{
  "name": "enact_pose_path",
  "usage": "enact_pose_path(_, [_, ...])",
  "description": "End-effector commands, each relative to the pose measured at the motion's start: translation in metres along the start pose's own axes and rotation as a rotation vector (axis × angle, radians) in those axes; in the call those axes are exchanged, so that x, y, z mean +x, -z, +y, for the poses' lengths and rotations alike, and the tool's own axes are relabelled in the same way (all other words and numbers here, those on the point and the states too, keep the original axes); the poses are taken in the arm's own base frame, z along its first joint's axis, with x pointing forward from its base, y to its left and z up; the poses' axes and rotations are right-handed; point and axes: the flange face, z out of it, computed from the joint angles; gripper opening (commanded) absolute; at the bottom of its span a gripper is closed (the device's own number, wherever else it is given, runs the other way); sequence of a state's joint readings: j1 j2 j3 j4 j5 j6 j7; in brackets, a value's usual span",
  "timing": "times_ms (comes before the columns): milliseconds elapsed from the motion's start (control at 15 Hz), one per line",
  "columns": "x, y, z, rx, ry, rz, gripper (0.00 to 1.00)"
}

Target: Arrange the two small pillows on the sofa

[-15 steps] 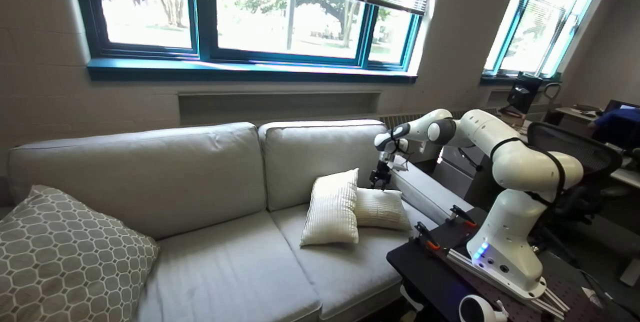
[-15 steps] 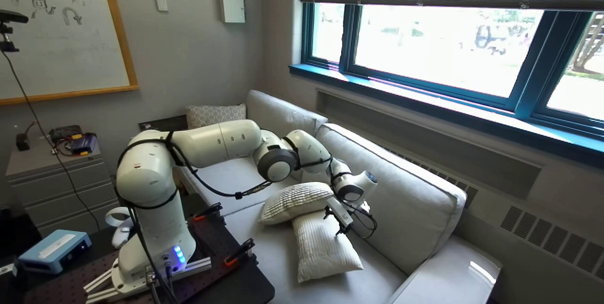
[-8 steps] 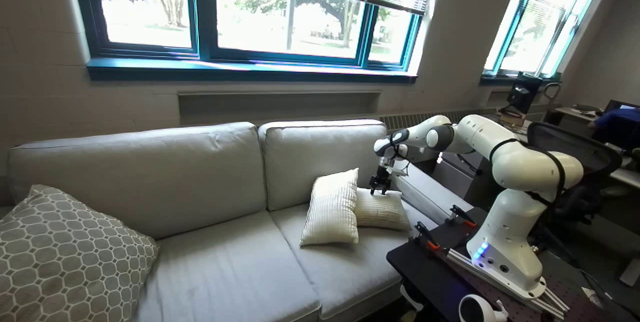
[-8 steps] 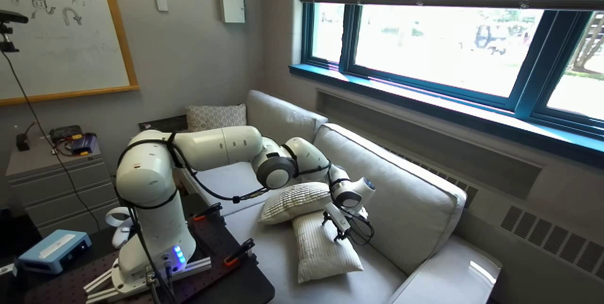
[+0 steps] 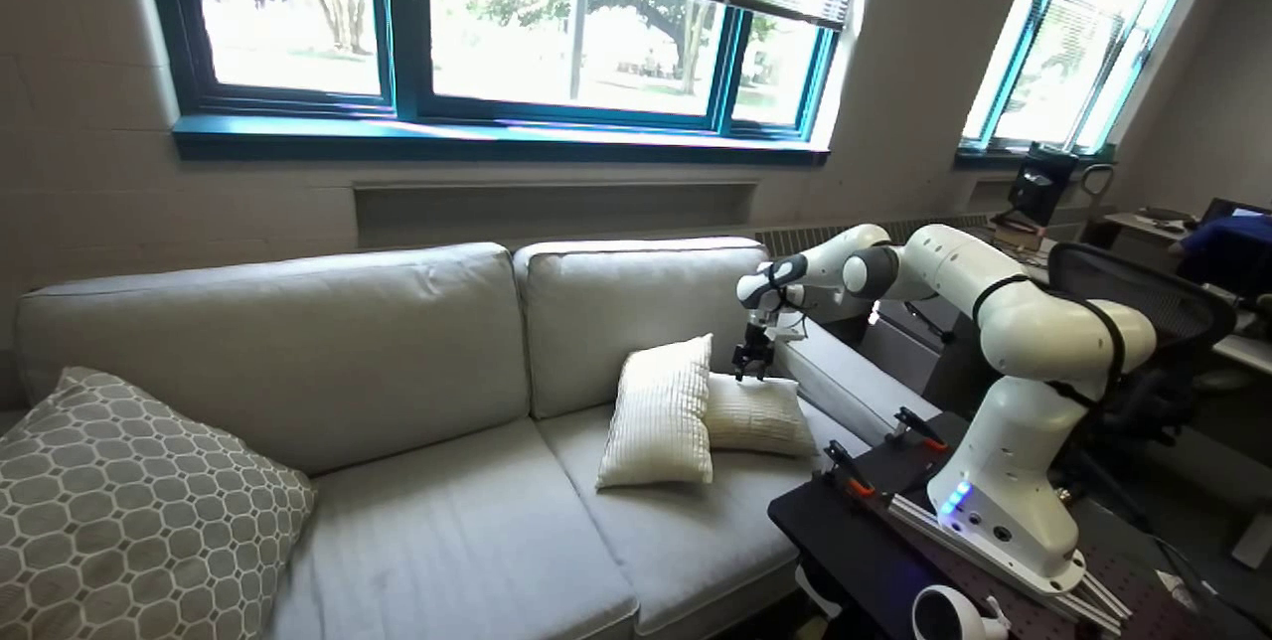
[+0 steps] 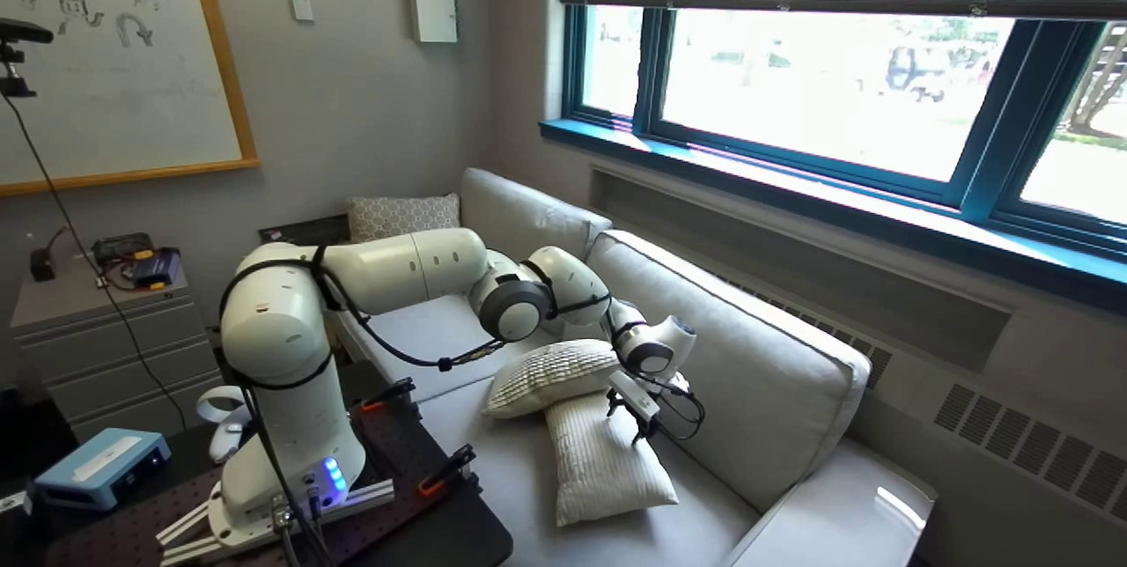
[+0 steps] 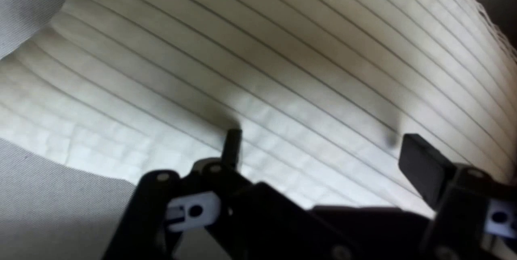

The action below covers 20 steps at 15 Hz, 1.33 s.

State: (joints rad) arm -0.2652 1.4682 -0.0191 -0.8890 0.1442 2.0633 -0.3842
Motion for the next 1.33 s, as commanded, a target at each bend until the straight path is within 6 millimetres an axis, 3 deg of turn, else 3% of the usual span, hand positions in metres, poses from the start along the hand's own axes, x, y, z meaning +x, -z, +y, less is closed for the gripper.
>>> enact_pose_path(0, [0.014, 0.011, -0.020, -0.170, 0.031, -0.007, 1.00])
enact_pose_path(267, [0.020, 0.006, -0.042, -0.261, 0.113, -0.024, 1.00])
enact_pose_path(467, [0.014, -0.007, -0.052, -0.206, 0.196, -0.087, 1.00])
enact_pose_path(1000, [-0.013, -0.032, -0.046, -0.067, 0.344, -0.250, 1.00])
enact_pose_path(1267, [-0.002, -0.021, -0.041, -0.126, 0.295, -0.179, 1.00])
